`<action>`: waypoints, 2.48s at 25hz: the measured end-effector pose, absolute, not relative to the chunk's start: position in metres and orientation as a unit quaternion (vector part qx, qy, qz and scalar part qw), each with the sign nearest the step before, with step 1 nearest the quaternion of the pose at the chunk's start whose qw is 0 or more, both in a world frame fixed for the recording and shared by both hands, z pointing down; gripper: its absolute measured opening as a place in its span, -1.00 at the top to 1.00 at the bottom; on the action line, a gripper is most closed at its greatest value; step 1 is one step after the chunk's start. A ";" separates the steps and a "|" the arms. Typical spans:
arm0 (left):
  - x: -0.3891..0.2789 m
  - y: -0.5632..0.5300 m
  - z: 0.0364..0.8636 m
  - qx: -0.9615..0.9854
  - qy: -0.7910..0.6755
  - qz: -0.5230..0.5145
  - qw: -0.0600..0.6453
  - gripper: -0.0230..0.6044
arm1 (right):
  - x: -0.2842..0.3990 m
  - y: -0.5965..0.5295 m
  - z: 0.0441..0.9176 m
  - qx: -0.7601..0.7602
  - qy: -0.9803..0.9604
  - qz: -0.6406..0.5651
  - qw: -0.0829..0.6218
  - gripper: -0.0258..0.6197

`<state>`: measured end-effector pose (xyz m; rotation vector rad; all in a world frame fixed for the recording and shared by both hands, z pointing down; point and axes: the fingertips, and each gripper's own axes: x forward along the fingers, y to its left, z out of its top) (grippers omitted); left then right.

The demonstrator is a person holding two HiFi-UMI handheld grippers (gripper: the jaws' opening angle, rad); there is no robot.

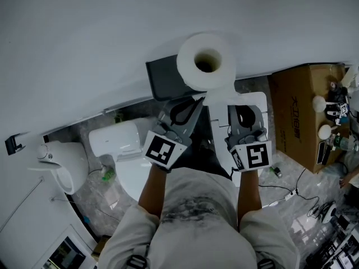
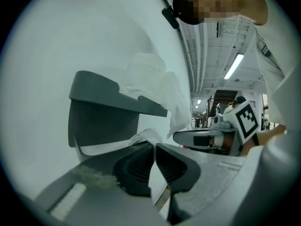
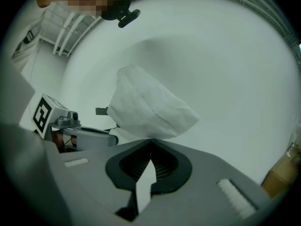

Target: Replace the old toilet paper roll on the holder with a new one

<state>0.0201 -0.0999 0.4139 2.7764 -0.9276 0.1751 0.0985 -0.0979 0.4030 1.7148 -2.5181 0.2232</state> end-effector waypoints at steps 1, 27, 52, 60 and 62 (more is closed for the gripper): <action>0.021 -0.100 0.414 0.941 -0.315 0.059 0.104 0.86 | 0.098 -0.097 0.403 0.561 -0.823 0.073 0.043 0.92; 0.057 -0.112 0.413 0.933 -0.339 0.067 0.098 0.88 | 0.127 -0.085 0.399 0.584 -0.808 0.072 0.034 0.92; 0.089 -0.119 0.410 0.941 -0.317 0.068 0.098 0.88 | 0.147 -0.085 0.398 0.608 -0.790 0.071 0.037 0.92; 0.097 -0.118 0.411 0.943 -0.311 0.071 0.099 0.88 | 0.154 -0.082 0.396 0.616 -0.782 0.081 0.040 0.92; 0.097 -0.118 0.411 0.942 -0.312 0.072 0.097 0.88 | 0.155 -0.080 0.395 0.619 -0.781 0.080 0.039 0.92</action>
